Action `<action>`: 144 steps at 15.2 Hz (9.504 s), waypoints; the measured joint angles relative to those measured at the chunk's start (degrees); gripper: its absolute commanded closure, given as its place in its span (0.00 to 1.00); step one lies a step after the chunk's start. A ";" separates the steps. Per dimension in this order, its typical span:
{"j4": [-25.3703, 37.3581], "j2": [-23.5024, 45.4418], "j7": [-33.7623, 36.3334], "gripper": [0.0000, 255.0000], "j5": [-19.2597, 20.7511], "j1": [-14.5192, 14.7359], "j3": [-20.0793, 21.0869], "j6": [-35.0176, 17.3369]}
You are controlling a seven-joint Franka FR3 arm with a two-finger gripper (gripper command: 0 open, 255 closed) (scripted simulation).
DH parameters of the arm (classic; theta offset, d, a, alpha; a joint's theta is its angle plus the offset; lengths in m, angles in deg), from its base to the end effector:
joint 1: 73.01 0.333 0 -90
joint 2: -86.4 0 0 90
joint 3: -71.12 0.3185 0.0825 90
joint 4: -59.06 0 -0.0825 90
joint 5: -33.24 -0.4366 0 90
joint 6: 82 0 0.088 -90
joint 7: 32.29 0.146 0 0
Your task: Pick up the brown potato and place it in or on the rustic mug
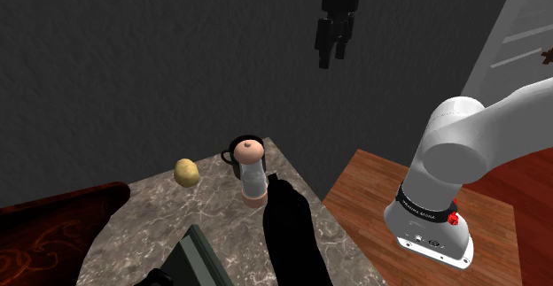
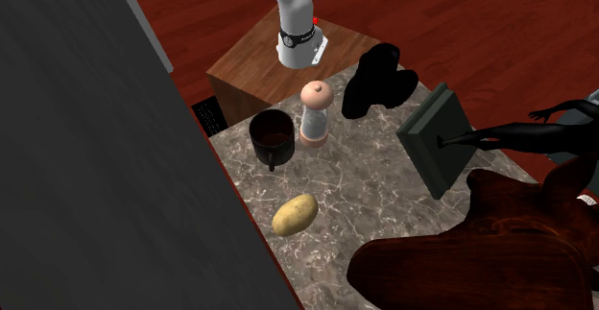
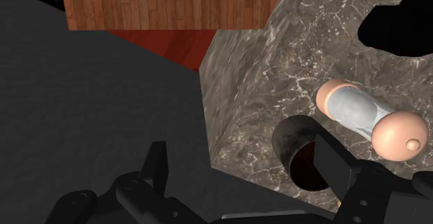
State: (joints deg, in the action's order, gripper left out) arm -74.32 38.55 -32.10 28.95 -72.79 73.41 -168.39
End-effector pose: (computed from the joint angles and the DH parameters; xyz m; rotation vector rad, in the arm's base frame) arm 0.3376 0.0290 0.5794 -3.0958 -0.0508 -0.0213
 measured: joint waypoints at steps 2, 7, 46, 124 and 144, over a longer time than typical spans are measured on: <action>-0.39 0.30 0.59 0.00 -0.31 0.06 0.54 -0.72; -1.57 5.18 6.56 0.00 -3.12 0.65 5.95 -7.23; 34.31 75.50 57.14 0.00 22.41 8.24 25.75 -36.21; 4.16 37.87 38.50 1.00 1.89 -1.27 25.40 -34.34; 9.06 35.42 37.71 0.00 0.95 -1.17 24.80 -27.25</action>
State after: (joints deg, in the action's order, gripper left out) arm -65.25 73.97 5.61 29.90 -73.96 98.21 -195.64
